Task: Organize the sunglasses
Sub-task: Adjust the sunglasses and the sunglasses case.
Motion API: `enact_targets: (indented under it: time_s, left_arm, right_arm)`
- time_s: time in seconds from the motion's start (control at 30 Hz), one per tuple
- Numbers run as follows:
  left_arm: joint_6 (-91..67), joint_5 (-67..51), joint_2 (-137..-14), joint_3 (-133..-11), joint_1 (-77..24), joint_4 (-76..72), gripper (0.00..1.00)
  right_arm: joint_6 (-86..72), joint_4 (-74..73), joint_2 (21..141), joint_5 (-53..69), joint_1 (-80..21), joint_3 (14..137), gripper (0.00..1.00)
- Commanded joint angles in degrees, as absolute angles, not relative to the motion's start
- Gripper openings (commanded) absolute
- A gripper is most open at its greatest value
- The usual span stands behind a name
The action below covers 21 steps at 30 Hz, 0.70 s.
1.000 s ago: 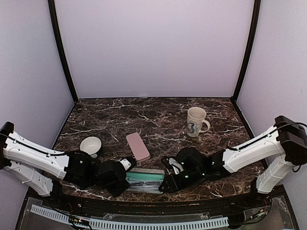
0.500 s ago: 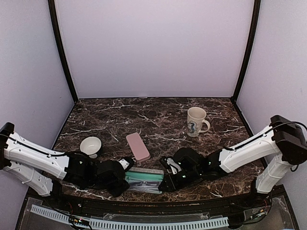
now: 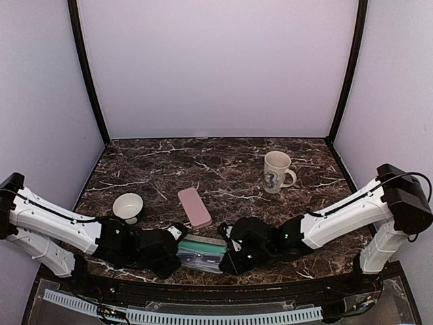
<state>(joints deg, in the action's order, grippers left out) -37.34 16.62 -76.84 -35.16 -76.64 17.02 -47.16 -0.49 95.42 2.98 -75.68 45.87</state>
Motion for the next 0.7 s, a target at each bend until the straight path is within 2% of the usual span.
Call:
enact_targets:
  time_s: [0.0,0.5,0.67]
  left_arm:
    - [-39.75,19.29,-76.12,-34.39,-76.30,18.32,0.38]
    - [-42.43,19.65,-77.03,-33.96,-76.38,18.08,0.28]
    - [-42.10,18.25,-74.75,-34.19,-76.44,18.79,0.34]
  right_arm:
    - [-46.54,-6.08,97.88,-6.01,-78.61,48.46,0.18]
    - [-46.87,-9.09,98.58,-16.16,-83.32,49.91,0.16]
    - [-47.93,-7.30,93.87,-16.43,-83.41,46.96,0.16]
